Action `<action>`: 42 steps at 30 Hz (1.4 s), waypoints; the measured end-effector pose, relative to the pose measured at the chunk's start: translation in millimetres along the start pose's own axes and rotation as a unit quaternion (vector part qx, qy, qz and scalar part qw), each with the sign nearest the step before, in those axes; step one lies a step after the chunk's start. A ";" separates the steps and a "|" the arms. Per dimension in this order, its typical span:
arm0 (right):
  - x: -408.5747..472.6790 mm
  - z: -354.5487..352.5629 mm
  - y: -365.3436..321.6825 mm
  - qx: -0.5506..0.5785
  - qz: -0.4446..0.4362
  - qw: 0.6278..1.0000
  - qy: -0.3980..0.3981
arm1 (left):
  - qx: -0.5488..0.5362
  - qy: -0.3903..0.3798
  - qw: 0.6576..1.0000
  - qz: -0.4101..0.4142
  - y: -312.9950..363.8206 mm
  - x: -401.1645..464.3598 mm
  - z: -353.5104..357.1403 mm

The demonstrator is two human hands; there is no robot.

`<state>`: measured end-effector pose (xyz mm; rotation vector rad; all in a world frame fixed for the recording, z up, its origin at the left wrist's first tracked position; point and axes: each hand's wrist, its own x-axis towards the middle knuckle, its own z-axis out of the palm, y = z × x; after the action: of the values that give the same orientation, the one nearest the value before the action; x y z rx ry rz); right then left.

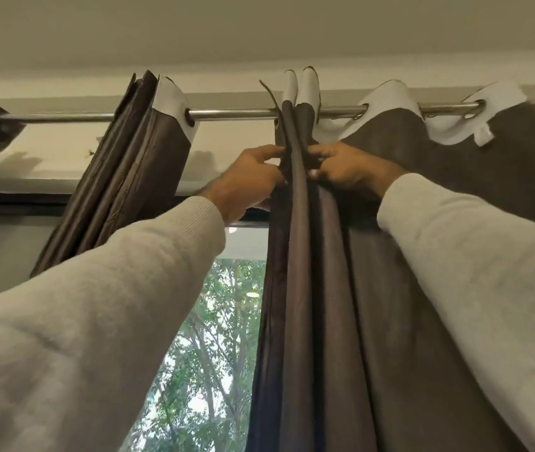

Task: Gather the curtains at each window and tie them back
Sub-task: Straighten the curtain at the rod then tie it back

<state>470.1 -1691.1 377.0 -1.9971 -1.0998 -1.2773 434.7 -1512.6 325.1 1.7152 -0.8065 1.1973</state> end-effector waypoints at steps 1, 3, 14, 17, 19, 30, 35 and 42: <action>-2.7 -10.3 6.2 0.003 0.006 1.000 0.023 | 0.004 0.000 1.000 -0.005 -0.6 -0.6 -3.3; -10.3 -34.5 19.5 -0.013 0.020 0.988 0.154 | 0.018 0.018 1.000 -0.009 -3.0 0.2 -7.3; -51.1 -76.5 63.7 -0.210 0.232 0.917 0.246 | 0.043 0.046 0.997 -0.035 -2.8 15.7 0.6; -41.4 -54.4 45.5 -0.181 0.141 0.954 0.191 | 0.059 0.035 0.998 -0.016 -2.6 19.9 3.7; -20.6 -35.1 33.8 -0.123 0.082 0.977 0.151 | 0.058 0.025 0.998 -0.014 -3.2 21.6 4.0; -17.4 -21.7 23.9 0.046 -0.019 0.977 0.208 | 0.060 0.010 0.998 -0.004 -2.5 7.1 -13.2; -29.8 -42.4 48.3 -0.114 0.071 0.902 0.411 | 0.023 0.094 0.995 -0.005 0.8 10.4 -17.1; -11.9 -15.8 17.0 -0.037 0.042 0.982 0.178 | 0.064 0.071 0.995 0.000 2.2 19.4 -8.8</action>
<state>474.1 -1716.5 372.8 -1.7539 -0.7996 -1.5738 435.7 -1506.0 345.4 1.7101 -0.6574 1.3799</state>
